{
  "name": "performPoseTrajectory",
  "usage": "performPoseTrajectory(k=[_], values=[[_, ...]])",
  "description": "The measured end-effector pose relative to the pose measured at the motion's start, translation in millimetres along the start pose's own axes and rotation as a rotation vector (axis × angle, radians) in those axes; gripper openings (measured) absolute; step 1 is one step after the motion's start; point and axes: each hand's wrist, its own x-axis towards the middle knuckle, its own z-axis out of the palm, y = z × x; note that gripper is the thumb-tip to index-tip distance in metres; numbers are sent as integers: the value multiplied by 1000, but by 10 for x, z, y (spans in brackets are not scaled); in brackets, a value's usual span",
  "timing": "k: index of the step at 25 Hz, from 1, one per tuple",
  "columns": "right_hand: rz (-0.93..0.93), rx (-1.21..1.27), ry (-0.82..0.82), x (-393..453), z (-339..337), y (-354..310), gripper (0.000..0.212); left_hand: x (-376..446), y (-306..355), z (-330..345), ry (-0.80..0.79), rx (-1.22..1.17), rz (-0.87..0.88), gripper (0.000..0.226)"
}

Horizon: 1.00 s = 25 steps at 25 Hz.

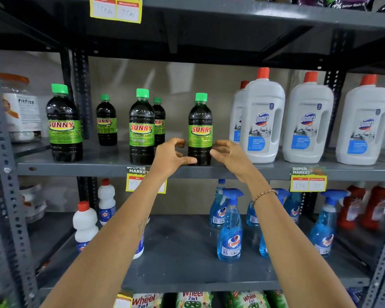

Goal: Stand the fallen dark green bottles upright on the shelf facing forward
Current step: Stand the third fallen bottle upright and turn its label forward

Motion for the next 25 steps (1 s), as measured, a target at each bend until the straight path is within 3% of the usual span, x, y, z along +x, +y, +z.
performPoseTrajectory(k=[3,5,8,11,13,15,18,21,25], values=[[-53,25,429,-179,207,11,15,-180,-18,-17,176,-60,62,50],[-178,66,564,-355,442,-81,8,-289,-40,-80,302,-67,173,31],[-334,27,364,-416,858,-312,7,-360,-160,-359,508,-9,323,21],[-283,-56,157,-279,1201,-487,15,-349,-339,-726,637,47,291,36],[-178,-70,81,-185,1310,-536,33,-295,-460,-902,524,-12,120,55],[-76,-88,-31,-101,1383,-553,56,-254,-557,-1041,268,-84,-72,64],[-21,-87,-158,27,1414,-562,59,-240,-617,-1126,1,34,-114,62],[-13,-122,-192,78,1436,-548,43,-220,-566,-1137,-10,80,-93,53],[-8,-94,-116,46,1451,-530,43,-220,-562,-1134,3,71,-80,49]])
